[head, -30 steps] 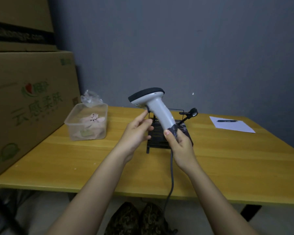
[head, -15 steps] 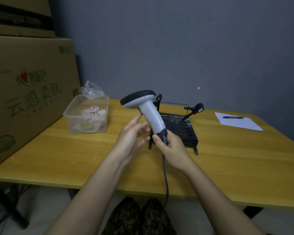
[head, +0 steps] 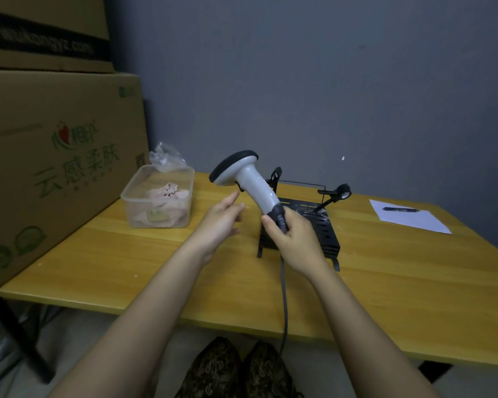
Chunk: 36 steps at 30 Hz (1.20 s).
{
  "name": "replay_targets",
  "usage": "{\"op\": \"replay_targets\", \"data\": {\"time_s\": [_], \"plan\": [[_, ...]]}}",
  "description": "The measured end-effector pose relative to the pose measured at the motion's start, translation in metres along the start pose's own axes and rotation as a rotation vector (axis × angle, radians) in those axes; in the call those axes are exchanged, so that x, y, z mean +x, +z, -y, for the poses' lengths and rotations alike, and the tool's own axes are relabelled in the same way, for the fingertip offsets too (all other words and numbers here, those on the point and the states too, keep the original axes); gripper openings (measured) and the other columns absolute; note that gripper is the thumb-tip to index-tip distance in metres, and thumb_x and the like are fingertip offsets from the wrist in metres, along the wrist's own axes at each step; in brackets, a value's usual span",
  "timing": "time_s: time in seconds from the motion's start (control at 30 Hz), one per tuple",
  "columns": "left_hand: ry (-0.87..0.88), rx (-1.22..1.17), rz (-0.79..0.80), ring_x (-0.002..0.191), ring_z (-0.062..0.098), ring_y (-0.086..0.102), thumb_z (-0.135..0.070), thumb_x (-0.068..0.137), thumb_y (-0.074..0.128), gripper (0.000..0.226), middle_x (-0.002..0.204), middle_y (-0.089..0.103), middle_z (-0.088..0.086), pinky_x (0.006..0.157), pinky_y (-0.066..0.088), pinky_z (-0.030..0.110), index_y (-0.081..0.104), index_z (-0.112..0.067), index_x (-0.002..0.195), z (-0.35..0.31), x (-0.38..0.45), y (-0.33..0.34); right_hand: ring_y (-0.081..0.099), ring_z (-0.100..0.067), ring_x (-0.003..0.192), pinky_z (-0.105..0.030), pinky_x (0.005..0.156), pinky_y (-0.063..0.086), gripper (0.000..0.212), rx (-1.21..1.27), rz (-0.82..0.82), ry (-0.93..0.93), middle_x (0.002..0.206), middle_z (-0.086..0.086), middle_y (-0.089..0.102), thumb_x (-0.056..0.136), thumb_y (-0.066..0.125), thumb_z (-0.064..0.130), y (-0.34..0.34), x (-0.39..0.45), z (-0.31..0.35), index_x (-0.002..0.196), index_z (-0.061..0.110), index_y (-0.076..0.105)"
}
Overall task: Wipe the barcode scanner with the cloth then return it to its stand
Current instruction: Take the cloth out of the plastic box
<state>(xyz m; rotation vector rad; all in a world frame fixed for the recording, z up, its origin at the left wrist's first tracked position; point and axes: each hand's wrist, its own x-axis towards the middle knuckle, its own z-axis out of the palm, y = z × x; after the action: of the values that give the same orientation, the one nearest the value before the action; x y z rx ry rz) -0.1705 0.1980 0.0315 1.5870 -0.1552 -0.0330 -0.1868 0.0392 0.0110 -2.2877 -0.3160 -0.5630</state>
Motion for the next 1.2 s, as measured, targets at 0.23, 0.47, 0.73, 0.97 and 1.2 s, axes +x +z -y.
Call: {"op": "replay_targets", "data": {"time_s": [0.23, 0.47, 0.73, 0.97, 1.2], "plan": [[0.060, 0.214, -0.148, 0.107, 0.015, 0.056, -0.020, 0.097, 0.043, 0.039, 0.113, 0.059, -0.004, 0.100, 0.046, 0.036, 0.052, -0.023, 0.135, -0.005, 0.000, -0.031, 0.045, -0.010, 0.058, -0.027, 0.050, 0.032, 0.033, -0.218, 0.014, -0.092, 0.066, 0.005, 0.044, 0.090, 0.051, 0.043, -0.011, 0.022, 0.016, 0.066, 0.024, 0.038], [0.082, 0.458, -0.312, 0.123, 0.019, 0.050, -0.018, 0.097, 0.042, 0.034, 0.122, 0.059, 0.001, 0.088, 0.035, 0.022, 0.060, -0.012, 0.125, 0.005, 0.030, -0.084, 0.044, -0.012, 0.054, -0.030, 0.046, 0.030, 0.036, -0.345, -0.034, -0.124, 0.064, 0.006, 0.043, 0.090, 0.049, 0.045, 0.001, 0.069, 0.040, 0.064, 0.023, 0.036], [0.021, 0.834, -0.343, 0.108, 0.029, 0.060, -0.030, 0.096, 0.043, 0.036, 0.115, 0.068, 0.009, 0.086, 0.051, 0.042, 0.061, -0.016, 0.123, 0.031, 0.110, -0.136, 0.048, -0.017, 0.059, -0.030, 0.048, 0.032, 0.035, -0.430, -0.026, -0.120, 0.064, 0.007, 0.043, 0.089, 0.048, 0.046, 0.046, 0.138, 0.029, 0.069, 0.019, 0.040], [-0.047, 1.074, -0.153, 0.099, 0.019, 0.062, -0.027, 0.091, 0.053, 0.033, 0.116, 0.066, 0.001, 0.086, 0.051, 0.032, 0.061, -0.027, 0.123, 0.040, 0.177, -0.169, 0.046, -0.016, 0.064, -0.029, 0.045, 0.025, 0.034, -0.476, -0.022, -0.134, 0.062, 0.009, 0.038, 0.089, 0.048, 0.046, 0.086, 0.169, -0.001, 0.069, 0.020, 0.039], [-0.150, 1.187, 0.160, 0.080, 0.024, 0.062, -0.025, 0.087, 0.061, 0.029, 0.100, 0.069, 0.012, 0.069, 0.049, 0.034, 0.065, -0.008, 0.110, 0.056, 0.221, -0.165, 0.046, -0.017, 0.070, -0.028, 0.045, 0.025, 0.035, -0.463, -0.048, -0.099, 0.063, 0.007, 0.042, 0.089, 0.047, 0.047, 0.111, 0.183, -0.021, 0.068, 0.020, 0.041]]}}
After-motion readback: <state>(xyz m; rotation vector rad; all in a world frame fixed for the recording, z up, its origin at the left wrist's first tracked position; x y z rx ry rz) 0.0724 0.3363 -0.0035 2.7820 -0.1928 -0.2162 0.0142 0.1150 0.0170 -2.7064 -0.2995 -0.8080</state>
